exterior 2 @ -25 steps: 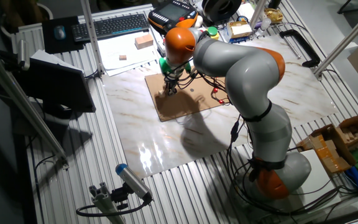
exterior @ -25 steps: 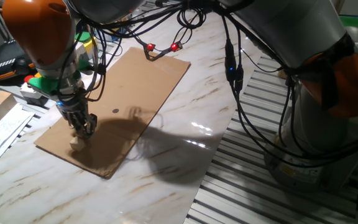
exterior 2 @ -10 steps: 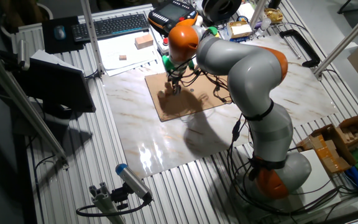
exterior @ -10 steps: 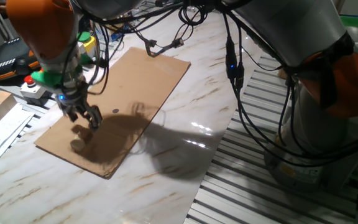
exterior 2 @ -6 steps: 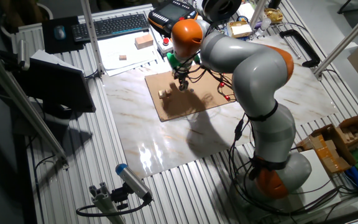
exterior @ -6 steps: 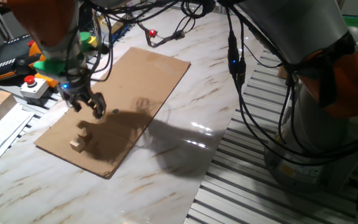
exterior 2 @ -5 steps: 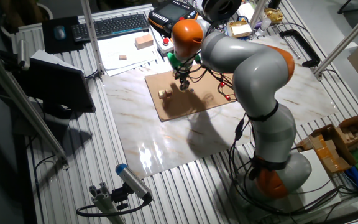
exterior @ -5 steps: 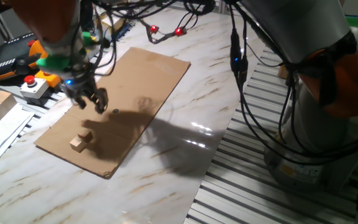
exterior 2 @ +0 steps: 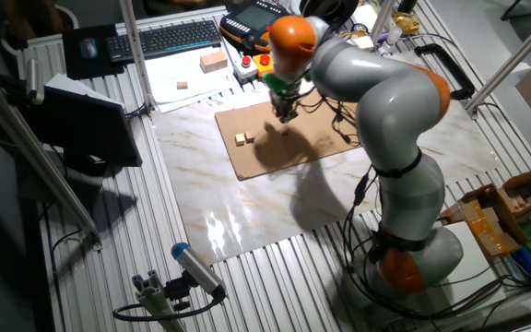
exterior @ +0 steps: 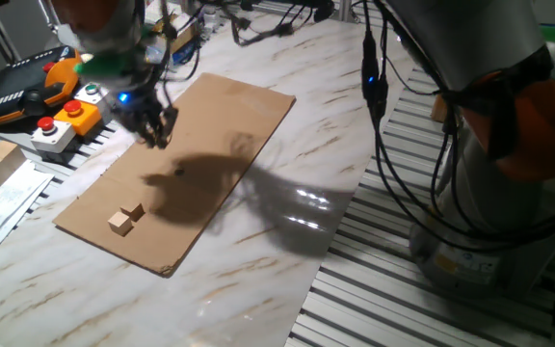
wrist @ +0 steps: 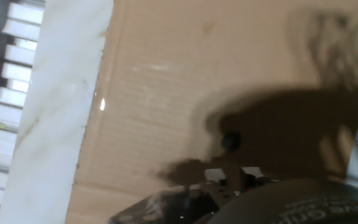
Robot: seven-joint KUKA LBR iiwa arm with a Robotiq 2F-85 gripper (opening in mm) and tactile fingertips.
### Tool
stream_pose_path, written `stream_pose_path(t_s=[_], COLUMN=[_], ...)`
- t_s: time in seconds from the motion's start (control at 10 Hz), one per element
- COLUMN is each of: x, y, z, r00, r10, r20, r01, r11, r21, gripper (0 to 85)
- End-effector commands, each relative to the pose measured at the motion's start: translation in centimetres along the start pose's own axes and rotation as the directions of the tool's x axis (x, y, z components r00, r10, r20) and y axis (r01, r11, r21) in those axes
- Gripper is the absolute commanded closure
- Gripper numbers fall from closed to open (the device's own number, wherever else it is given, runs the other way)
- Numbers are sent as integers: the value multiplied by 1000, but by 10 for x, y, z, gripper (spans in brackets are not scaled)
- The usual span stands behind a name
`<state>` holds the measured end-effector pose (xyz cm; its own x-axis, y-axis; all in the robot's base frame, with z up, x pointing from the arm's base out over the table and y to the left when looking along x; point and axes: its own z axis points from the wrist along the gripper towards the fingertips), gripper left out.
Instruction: Use the gripper to push the small block from left to right
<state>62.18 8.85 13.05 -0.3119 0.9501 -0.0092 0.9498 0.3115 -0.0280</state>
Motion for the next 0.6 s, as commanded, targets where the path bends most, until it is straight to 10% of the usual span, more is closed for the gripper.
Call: stream_pose_path(t_s=[0.0, 0.5], x=[-16, -9], y=[-9, -31], z=[-4, -22], r00=[913, 760], r10=[-409, -650], r20=[7, -25], r01=[409, 650], r11=[913, 759], r21=[-2, 25], gripper=[843, 843])
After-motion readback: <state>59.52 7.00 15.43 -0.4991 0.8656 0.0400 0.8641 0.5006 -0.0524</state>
